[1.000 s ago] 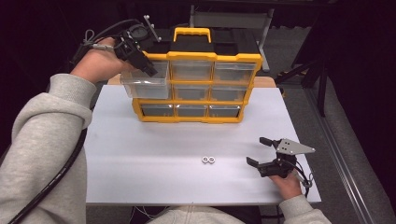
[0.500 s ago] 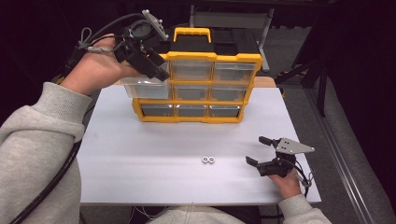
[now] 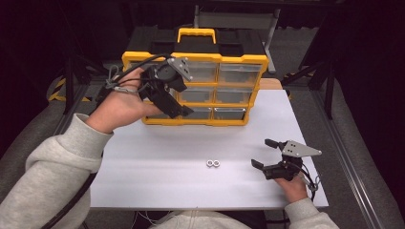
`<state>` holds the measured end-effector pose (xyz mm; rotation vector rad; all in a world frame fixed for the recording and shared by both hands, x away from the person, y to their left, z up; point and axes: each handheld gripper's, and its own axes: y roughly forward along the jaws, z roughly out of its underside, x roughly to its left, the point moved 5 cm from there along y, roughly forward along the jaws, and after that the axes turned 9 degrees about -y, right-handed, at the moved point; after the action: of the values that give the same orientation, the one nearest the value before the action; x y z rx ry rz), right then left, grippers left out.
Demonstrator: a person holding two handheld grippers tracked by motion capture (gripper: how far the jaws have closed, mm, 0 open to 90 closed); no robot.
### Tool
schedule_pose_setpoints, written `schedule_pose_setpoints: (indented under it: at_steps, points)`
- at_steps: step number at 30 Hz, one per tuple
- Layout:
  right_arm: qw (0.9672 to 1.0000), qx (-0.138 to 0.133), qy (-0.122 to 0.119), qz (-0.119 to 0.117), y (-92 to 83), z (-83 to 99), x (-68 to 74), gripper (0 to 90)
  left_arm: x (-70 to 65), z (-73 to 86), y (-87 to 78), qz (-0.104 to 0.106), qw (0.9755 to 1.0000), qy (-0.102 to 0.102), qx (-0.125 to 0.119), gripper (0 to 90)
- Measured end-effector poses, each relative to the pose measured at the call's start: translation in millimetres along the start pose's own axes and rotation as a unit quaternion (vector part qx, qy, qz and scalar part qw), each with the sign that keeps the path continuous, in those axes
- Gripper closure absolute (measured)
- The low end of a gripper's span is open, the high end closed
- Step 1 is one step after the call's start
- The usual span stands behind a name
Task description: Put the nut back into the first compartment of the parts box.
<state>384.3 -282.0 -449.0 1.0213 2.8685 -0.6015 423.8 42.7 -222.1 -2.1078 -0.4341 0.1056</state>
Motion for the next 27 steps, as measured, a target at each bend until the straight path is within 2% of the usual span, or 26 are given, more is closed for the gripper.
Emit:
schedule_pose_setpoints:
  at_steps: [5, 9, 10, 15, 17, 18, 19, 21, 27]
  points:
    - [1.0000, 0.001, -0.002, 0.000, 0.6, -0.4, 0.0, 4.6, -6.6, 10.6, 36.4, 0.012, 0.9998, 0.008, 0.017, 25.2]
    - [1.0000, 0.000, -0.003, 0.000, 1.2, -0.8, -0.4, 4.6, -11.5, 19.1, 66.3, 0.032, 0.9991, 0.007, 0.026, 23.8]
    - [1.0000, 0.000, -0.003, -0.001, 1.5, -0.9, -0.5, 4.6, -11.5, 19.1, 66.3, 0.032, 0.9991, 0.007, 0.026, 23.4]
    - [1.0000, 0.000, -0.004, -0.002, 2.8, -1.5, -0.7, 4.6, -19.3, 26.4, 102.9, 0.048, 0.9978, 0.003, 0.045, 22.0]
    - [1.0000, 0.000, -0.005, -0.003, 2.8, -1.9, -0.9, 4.6, -22.0, 28.5, 113.4, 0.050, 0.9974, 0.000, 0.052, 22.0]
    - [1.0000, 0.000, -0.005, -0.003, 2.8, -1.9, -0.9, 4.6, -22.0, 28.5, 113.4, 0.050, 0.9974, 0.000, 0.052, 22.1]
    - [1.0000, -0.001, -0.006, -0.003, 2.9, -2.2, -1.1, 4.6, -22.5, 29.7, 119.2, 0.047, 0.9972, 0.004, 0.059, 22.1]
    - [1.0000, -0.001, -0.007, -0.002, 2.4, -2.9, -1.4, 4.6, -24.6, 31.4, 129.1, 0.056, 0.9965, 0.005, 0.062, 22.2]
    - [1.0000, -0.002, -0.009, -0.004, 2.9, -3.6, -1.9, 4.6, -31.9, 38.7, 153.8, 0.066, 0.9949, 0.003, 0.077, 22.4]
